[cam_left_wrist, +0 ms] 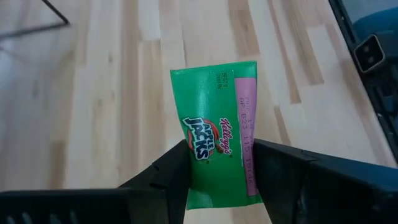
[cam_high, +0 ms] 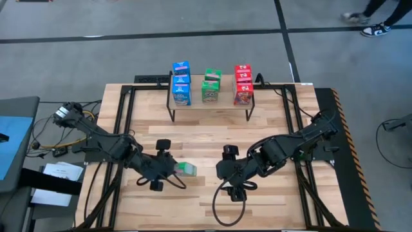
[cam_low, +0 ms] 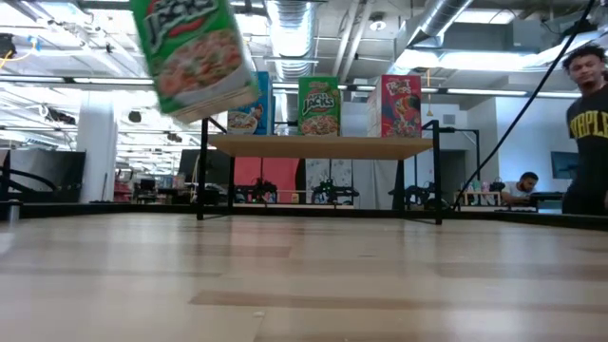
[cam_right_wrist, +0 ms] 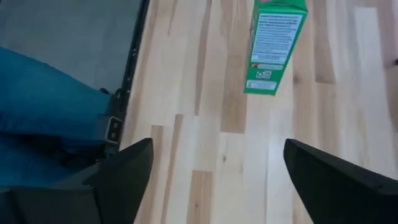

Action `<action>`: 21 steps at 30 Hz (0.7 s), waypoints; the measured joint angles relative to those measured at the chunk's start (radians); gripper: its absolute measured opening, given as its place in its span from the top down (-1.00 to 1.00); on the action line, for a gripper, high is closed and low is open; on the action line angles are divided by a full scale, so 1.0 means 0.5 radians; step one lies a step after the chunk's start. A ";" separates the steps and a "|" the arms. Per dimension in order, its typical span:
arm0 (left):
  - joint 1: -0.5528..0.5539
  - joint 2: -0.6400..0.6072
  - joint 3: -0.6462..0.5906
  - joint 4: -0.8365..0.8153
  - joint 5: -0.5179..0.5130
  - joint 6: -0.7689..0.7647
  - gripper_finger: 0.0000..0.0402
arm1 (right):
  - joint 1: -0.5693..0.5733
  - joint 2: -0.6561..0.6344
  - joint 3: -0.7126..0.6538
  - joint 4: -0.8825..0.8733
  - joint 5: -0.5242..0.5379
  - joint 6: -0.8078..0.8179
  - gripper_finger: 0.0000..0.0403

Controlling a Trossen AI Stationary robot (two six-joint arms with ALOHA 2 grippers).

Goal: Stack cereal on shelf
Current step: Put the green cereal box on the shelf aligned with the other green cereal boxes

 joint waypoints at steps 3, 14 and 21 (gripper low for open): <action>0.037 0.000 0.032 0.046 -0.006 0.135 0.30 | -0.010 0.000 0.000 0.008 0.123 0.017 -0.97; 0.147 0.000 0.058 0.297 -0.010 0.471 0.30 | -0.138 0.000 0.000 0.212 0.185 -0.013 -0.95; 0.189 0.000 0.058 0.431 -0.010 0.516 0.30 | -0.231 0.000 0.000 0.249 0.185 -0.035 -0.95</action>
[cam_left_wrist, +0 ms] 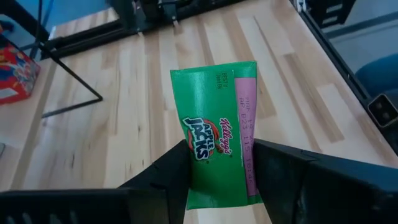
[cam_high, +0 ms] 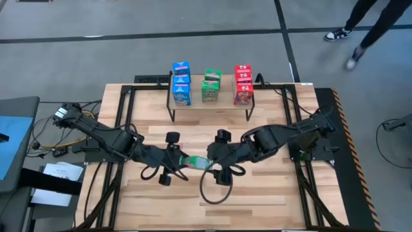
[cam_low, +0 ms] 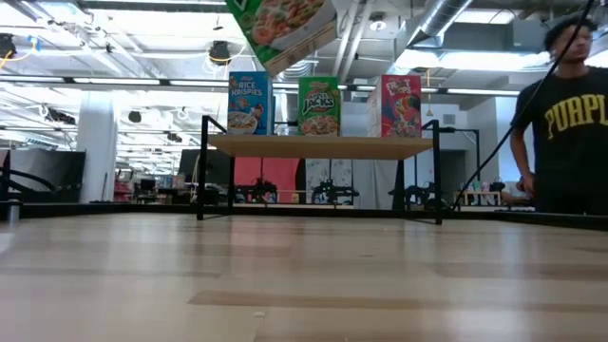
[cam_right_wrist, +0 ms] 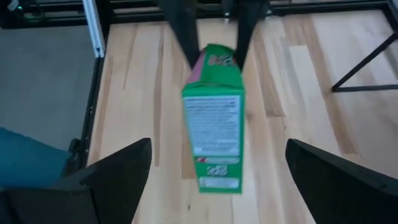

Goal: Stack cereal on shelf
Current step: Put the green cereal box on the shelf aligned with the other green cereal boxes

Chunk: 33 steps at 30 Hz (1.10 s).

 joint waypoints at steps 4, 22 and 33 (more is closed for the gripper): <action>0.023 0.000 0.000 0.018 0.002 -0.029 0.30 | -0.051 0.000 0.000 0.030 0.000 -0.125 -0.95; 0.200 0.000 0.105 -0.116 0.006 -0.170 0.30 | -0.230 0.000 0.000 0.207 -0.238 -0.590 -0.95; 0.246 0.000 0.110 -0.172 0.089 -0.237 0.30 | -0.267 0.000 0.000 0.198 -0.254 -0.587 -0.95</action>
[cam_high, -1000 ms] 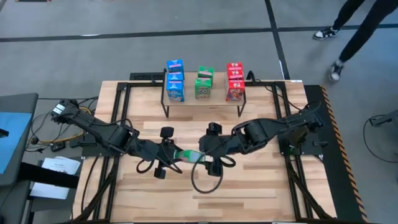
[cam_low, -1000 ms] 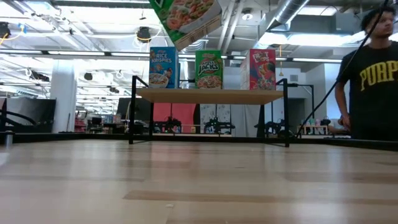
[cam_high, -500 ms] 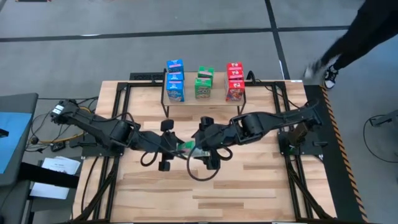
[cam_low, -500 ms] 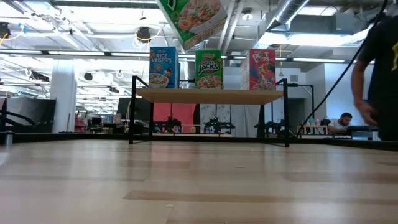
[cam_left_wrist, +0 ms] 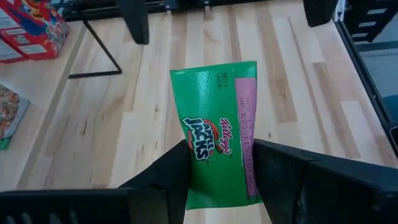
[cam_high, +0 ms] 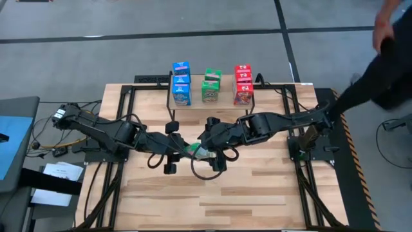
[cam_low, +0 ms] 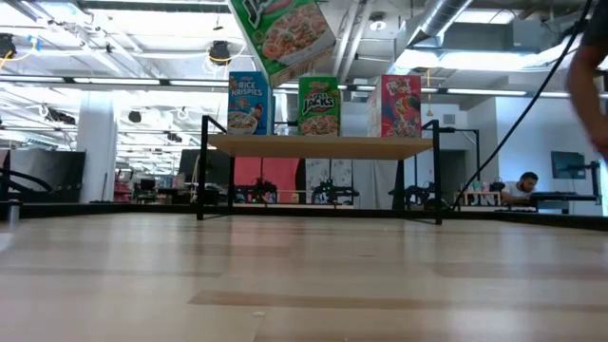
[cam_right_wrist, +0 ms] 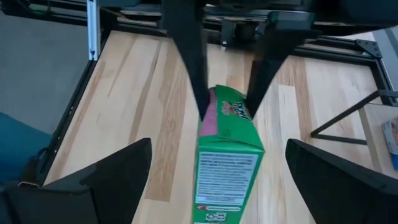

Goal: Stack cereal on shelf
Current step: Put the green cereal box on the shelf aligned with the other green cereal boxes

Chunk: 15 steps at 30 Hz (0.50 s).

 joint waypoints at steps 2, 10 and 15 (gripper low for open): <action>0.001 0.000 0.000 0.009 -0.001 0.001 0.30 | -0.001 0.000 0.000 0.001 0.001 0.036 -0.95; 0.000 0.000 0.000 0.165 -0.003 0.130 0.30 | 0.002 0.000 0.000 0.000 0.000 0.086 -0.95; 0.001 0.000 0.000 0.229 -0.004 0.212 0.30 | 0.002 0.000 0.000 -0.003 0.007 0.137 -0.95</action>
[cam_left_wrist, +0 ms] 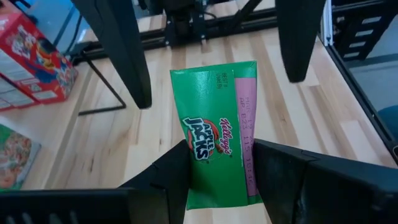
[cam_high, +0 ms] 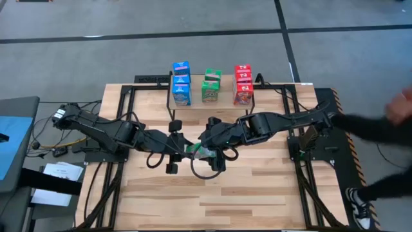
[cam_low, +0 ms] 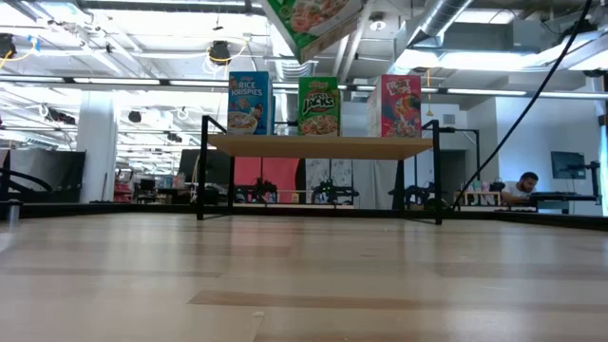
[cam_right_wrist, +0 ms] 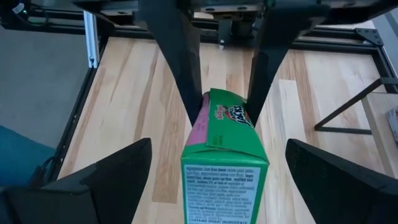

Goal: Stack cereal on shelf
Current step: Put the green cereal box on the shelf aligned with the other green cereal boxes

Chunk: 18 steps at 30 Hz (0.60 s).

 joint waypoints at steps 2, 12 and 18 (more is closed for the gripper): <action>0.000 0.000 0.000 0.011 -0.002 0.028 0.30 | 0.000 0.000 0.000 -0.022 0.004 0.003 -0.95; 0.000 0.000 0.001 0.044 -0.002 0.069 0.30 | 0.004 0.000 0.000 -0.092 0.004 0.035 -0.78; 0.000 0.000 0.001 0.062 0.021 0.069 0.30 | 0.003 0.000 0.000 -0.084 0.002 0.076 -0.54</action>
